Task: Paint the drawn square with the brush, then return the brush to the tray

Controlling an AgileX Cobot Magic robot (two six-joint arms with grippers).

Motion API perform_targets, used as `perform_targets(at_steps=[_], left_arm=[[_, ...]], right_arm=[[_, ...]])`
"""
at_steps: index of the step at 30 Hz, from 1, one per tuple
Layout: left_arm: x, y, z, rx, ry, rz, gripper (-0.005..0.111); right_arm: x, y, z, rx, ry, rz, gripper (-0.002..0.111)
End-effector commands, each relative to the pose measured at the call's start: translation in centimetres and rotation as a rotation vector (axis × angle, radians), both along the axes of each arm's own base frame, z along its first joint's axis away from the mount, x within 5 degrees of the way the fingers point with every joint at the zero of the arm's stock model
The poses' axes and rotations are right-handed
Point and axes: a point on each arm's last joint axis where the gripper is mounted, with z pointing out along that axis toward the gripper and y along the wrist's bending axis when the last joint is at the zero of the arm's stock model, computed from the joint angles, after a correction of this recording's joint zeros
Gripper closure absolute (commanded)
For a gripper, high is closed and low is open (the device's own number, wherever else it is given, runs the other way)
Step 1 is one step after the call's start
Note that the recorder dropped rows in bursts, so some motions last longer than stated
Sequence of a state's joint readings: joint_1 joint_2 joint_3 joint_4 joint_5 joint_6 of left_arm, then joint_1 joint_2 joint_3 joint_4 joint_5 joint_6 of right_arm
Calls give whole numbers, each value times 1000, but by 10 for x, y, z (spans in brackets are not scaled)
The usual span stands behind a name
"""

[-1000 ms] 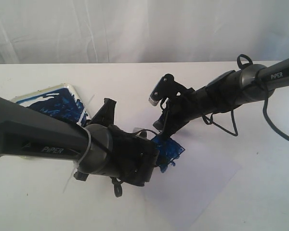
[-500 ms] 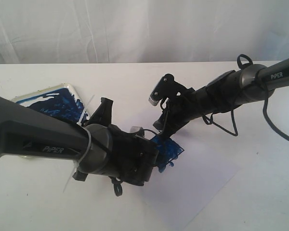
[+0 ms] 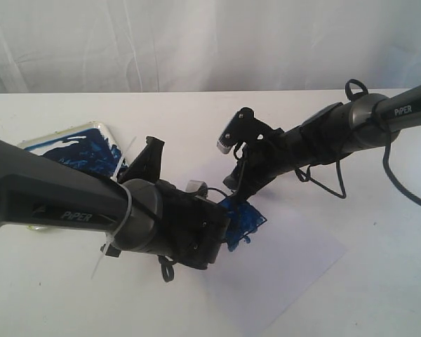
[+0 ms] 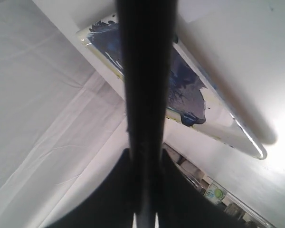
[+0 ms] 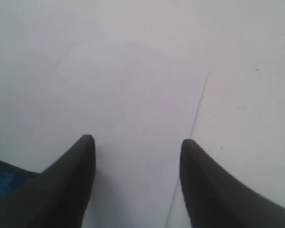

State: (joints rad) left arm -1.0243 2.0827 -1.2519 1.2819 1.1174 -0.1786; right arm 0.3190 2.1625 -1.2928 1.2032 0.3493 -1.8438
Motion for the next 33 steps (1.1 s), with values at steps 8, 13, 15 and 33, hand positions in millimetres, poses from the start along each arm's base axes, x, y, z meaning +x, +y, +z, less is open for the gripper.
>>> perform_targets(at_steps=[8,13,15,33], left_arm=[[-13,20,27,18,-63,77,107],[-22,35,31,37,-53,77,107],[-24,43,30,50,-45,86,107],[42,183,49,-74,76,491,107]], right_arm=[[0,-6,-11,-65,-14,-14,57],[0,-6,-11,-64,-13,-16,57],[0,-6,-11,-64,-13,-16,57],[0,-6,-11,-65,-14,-17,57]])
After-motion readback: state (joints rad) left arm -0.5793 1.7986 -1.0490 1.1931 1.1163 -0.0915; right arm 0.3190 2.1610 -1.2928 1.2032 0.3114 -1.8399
